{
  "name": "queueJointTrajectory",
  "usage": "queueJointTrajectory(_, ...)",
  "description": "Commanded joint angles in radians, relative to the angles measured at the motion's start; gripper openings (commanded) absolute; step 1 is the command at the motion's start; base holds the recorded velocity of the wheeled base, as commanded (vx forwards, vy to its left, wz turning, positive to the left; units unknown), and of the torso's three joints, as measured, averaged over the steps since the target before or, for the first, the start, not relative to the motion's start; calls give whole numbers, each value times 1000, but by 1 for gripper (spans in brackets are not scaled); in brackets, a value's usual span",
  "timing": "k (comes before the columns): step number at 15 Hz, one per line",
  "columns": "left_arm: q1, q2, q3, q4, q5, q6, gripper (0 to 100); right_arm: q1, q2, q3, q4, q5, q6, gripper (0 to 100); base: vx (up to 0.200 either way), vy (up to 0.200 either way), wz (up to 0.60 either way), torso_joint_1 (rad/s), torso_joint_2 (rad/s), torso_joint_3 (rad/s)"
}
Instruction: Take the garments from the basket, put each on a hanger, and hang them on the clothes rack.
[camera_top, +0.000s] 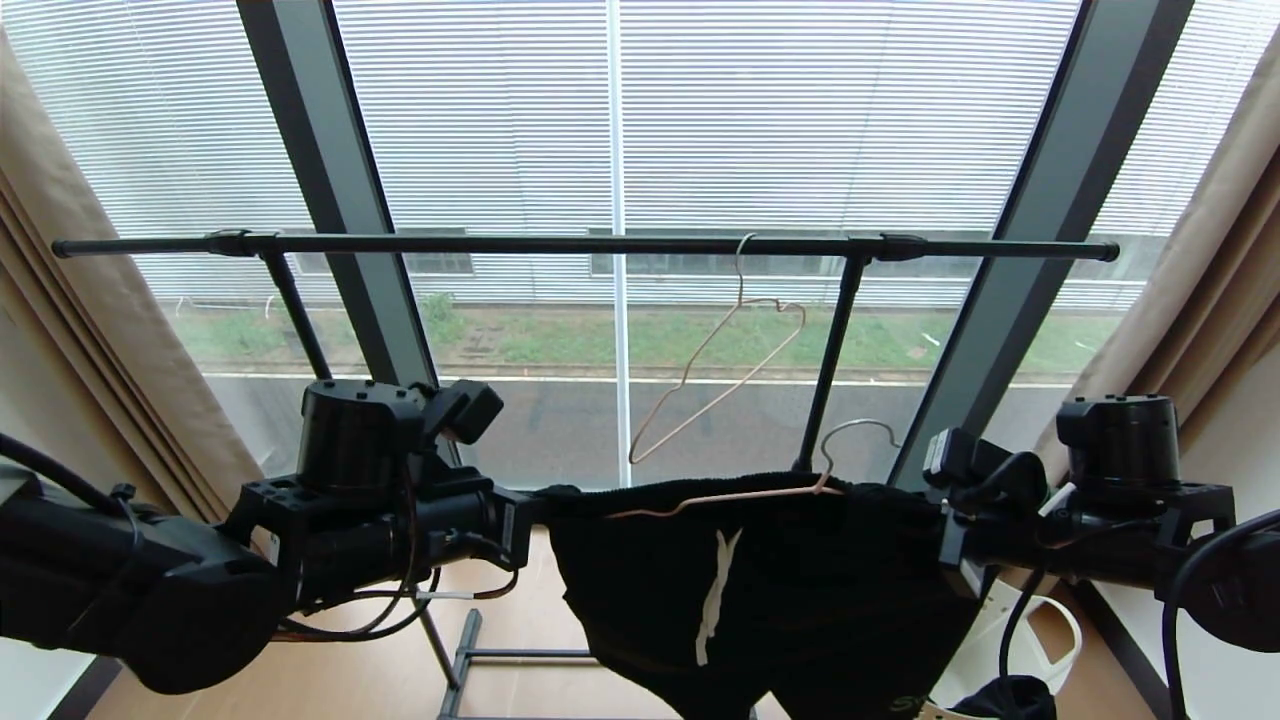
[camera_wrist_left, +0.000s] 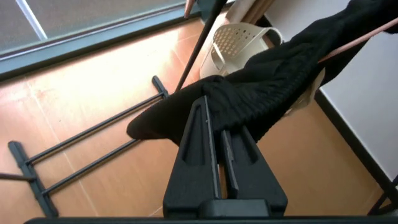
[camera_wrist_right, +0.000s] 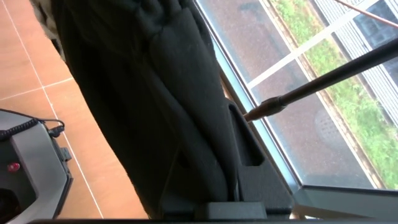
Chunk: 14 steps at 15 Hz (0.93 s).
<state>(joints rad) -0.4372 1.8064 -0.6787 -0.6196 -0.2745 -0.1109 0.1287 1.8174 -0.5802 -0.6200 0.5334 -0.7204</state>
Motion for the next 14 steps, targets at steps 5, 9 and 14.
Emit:
queueJointTrajectory(5, -58, -50, -248, 351, 89, 22, 0, 17, 48, -9, -1, -43, 1, 0, 0, 0, 0, 0, 0, 0)
queueJointTrajectory(9, -81, -45, -343, 445, 120, 22, 0, 15, 51, -9, -15, -73, 12, 0, 0, 0, 0, 0, 0, 0)
queueJointTrajectory(14, -123, -15, -538, 640, 169, 49, 0, 98, 79, -9, -110, -191, 154, 0, 0, 0, 0, 0, 0, 0)
